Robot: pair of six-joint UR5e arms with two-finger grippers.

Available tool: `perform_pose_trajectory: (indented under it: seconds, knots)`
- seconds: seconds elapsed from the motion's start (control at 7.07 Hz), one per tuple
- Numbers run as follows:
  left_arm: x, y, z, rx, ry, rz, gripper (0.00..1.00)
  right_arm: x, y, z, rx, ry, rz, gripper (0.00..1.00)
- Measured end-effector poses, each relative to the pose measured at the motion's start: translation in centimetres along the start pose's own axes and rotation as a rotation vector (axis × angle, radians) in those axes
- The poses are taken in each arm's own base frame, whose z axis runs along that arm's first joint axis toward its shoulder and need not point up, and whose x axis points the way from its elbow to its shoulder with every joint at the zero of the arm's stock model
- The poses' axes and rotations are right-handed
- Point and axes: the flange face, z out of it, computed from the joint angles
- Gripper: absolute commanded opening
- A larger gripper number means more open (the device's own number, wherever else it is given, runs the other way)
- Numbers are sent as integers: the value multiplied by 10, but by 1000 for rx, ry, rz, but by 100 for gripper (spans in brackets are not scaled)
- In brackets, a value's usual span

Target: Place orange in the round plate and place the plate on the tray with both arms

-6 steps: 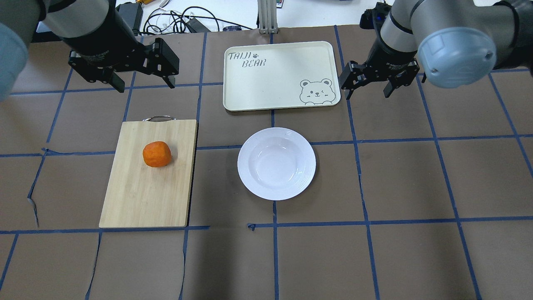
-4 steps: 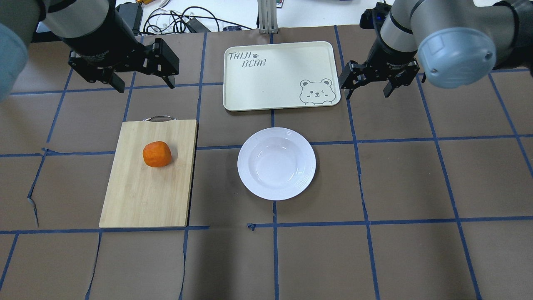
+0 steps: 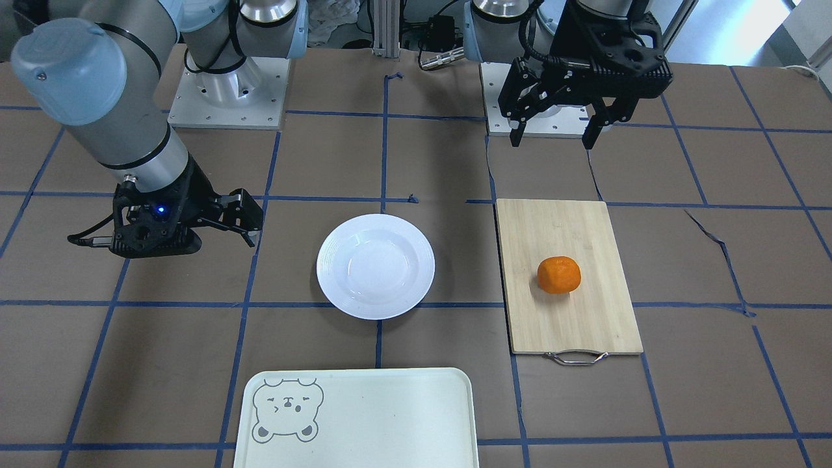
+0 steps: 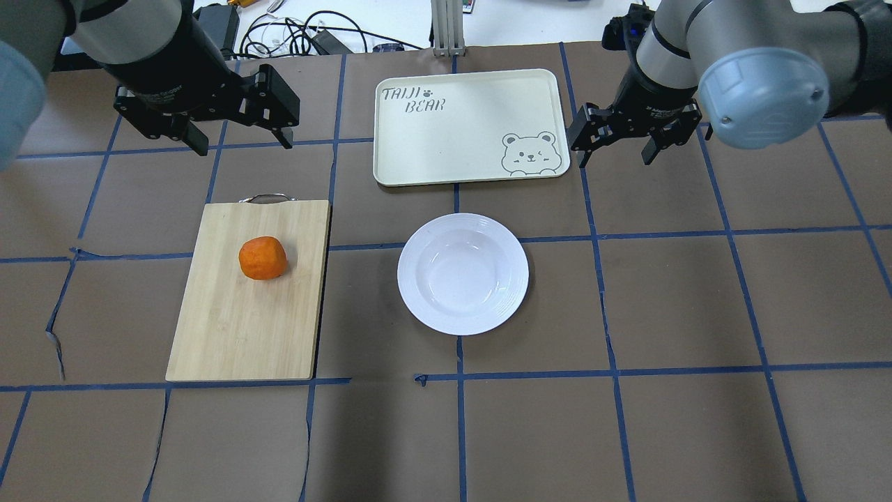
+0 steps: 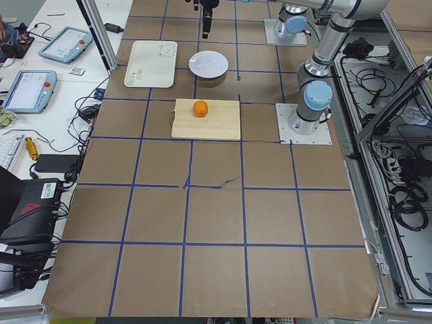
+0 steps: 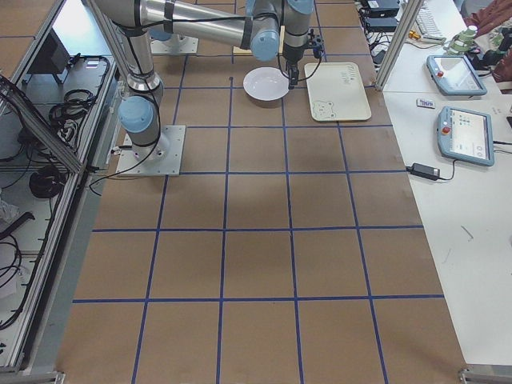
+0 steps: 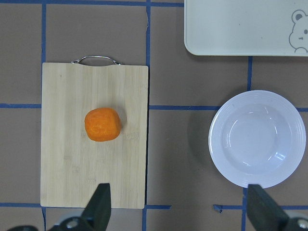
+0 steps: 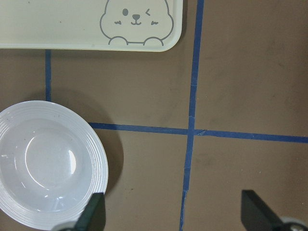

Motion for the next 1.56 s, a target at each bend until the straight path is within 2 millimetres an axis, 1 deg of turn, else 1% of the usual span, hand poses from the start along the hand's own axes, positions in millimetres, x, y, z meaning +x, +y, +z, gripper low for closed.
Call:
perform_pose_trajectory:
  seconds: [0.28,0.42,0.57,0.99,1.13,1.27,1.56]
  knots:
    - [0,0,0,0,0,1,100,0,1,4,-5,-2,1,100]
    - [0,0,0,0,0,1,100,0,0,0,3,2,-2,100]
    - [0,0,0,0,0,1,100,1,-3,-13,25,11,-5,100]
    - [0,1,-1,1,0,1,100,-5,-10,-76,34,46,-18,100]
    - [0,1,-1,1,0,1,100,-5,-10,-86,29,55,-18,100]
    - [0,1,-1,1,0,1,100,-5,-10,-89,27,58,-18,100]
    - [-1,0,0,-2,-1,-2,100,-5,-11,-88,22,58,-18,100]
